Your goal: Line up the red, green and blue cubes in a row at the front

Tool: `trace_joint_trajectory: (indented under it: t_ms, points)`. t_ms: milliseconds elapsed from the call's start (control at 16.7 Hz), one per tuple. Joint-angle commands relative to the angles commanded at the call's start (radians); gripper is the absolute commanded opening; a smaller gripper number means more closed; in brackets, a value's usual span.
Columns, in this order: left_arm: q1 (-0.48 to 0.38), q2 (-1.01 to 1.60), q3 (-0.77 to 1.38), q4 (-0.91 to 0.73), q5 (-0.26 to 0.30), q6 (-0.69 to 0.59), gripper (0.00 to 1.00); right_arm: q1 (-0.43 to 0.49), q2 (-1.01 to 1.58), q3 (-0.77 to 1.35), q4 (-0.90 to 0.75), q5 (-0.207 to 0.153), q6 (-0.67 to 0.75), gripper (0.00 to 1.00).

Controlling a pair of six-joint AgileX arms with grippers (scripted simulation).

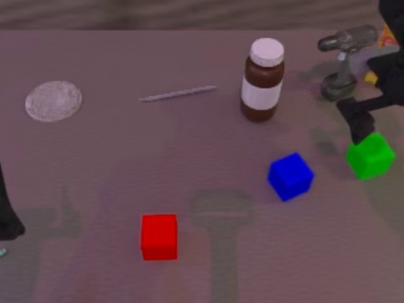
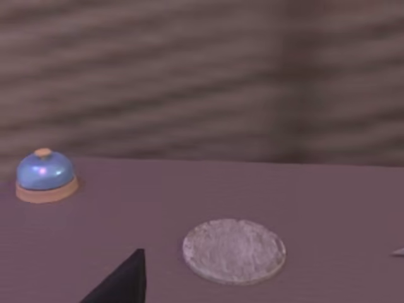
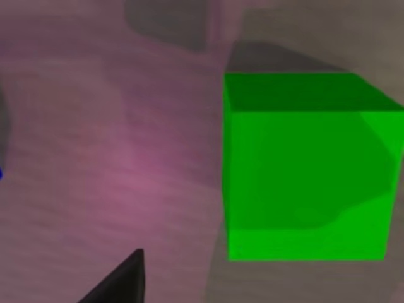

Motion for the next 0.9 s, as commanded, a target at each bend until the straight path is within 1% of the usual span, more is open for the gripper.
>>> trace_joint_trajectory:
  t_ms: [120, 540, 900]
  points:
    - [0.005, -0.021, -0.011, 0.017, 0.002, 0.019, 1.00, 0.002, 0.025, 0.027, -0.014, -0.001, -0.002, 1.00]
    - [0.005, -0.021, -0.011, 0.017, 0.002, 0.019, 1.00, -0.001, 0.029, 0.011, 0.005, -0.001, -0.003, 1.00]
    - [0.005, -0.021, -0.011, 0.017, 0.002, 0.019, 1.00, 0.002, 0.110, -0.119, 0.224, 0.000, 0.000, 1.00]
